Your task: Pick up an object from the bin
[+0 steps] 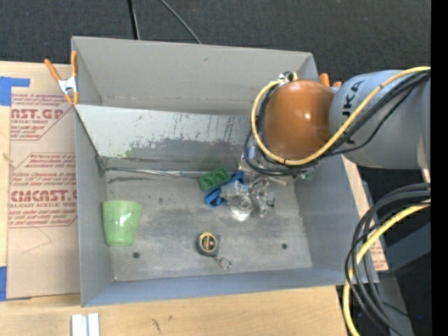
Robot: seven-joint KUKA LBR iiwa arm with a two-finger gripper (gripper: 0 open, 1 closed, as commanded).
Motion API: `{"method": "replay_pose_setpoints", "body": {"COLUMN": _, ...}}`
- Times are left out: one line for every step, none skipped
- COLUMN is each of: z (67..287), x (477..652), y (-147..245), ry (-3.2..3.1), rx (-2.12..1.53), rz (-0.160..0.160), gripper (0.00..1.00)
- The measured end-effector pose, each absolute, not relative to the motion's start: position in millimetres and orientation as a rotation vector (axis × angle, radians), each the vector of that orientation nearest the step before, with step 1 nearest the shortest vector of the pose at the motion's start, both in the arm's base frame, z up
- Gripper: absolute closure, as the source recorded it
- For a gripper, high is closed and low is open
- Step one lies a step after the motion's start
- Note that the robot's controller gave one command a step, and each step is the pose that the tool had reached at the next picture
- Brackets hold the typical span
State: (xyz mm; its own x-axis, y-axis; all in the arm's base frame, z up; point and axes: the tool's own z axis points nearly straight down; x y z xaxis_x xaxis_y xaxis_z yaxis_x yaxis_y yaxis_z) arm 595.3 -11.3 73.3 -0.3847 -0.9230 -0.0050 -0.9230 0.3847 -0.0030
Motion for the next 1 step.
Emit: {"method": "replay_pose_setpoints", "body": {"z": 74.8, "x": 594.4, "y": -28.2, "ry": 2.554, "rx": -1.802, "rz": 0.0, "gripper": 1.0}}
